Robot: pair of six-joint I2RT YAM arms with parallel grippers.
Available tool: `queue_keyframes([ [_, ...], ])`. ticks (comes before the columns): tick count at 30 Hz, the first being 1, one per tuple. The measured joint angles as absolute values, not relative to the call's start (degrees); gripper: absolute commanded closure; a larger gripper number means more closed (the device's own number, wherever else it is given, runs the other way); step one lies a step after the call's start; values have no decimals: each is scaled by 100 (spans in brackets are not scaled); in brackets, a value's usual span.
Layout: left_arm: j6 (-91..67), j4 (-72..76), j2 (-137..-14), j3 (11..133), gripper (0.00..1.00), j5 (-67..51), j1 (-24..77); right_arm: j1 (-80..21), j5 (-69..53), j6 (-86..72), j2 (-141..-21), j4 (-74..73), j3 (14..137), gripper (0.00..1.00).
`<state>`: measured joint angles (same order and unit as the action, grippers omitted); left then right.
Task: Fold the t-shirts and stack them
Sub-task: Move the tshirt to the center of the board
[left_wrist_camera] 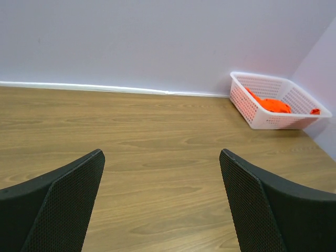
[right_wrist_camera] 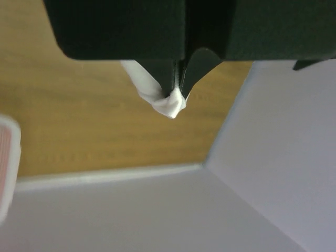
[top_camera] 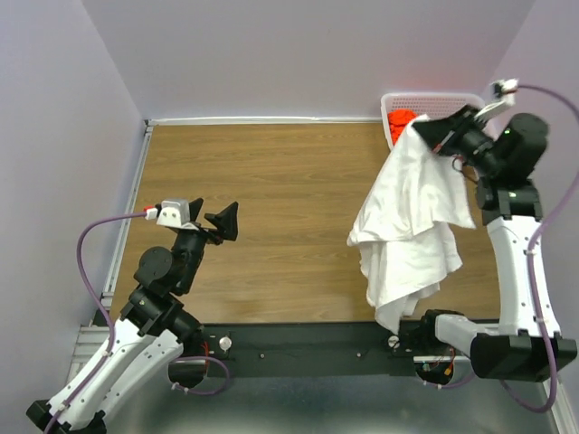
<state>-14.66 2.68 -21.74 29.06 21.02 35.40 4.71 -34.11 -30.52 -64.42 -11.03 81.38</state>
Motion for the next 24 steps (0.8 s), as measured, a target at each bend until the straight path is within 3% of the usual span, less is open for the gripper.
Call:
queue_keyframes([
  [6,-1487,261,-2220,2906,2,2102,3575,121,-3352,-3144,-6799,-1653,6488,100],
  [13,-1531,250,-2742,2906,2,2099,3577,-1391,-3022,-2976,-8414,-1516,7251,100],
  [15,-1549,248,-2912,2906,2,2102,3575,-1809,-2838,-2947,-9087,-1424,7769,86],
  [18,-1549,244,-3175,2906,2,2099,3577,-2351,-2786,-2941,-10226,-1424,8755,45],
  [20,-1549,244,-3288,2906,2,2097,3577,-2519,-2770,-2904,-10624,-1409,9159,31],
  [22,-1594,239,-3465,2908,4,2034,3575,-2716,-2617,-2788,-10796,-1514,9303,23],
  [24,-1675,228,-3616,2923,6,1933,3577,-2716,-2296,-2639,-10634,-1621,9207,23],
])
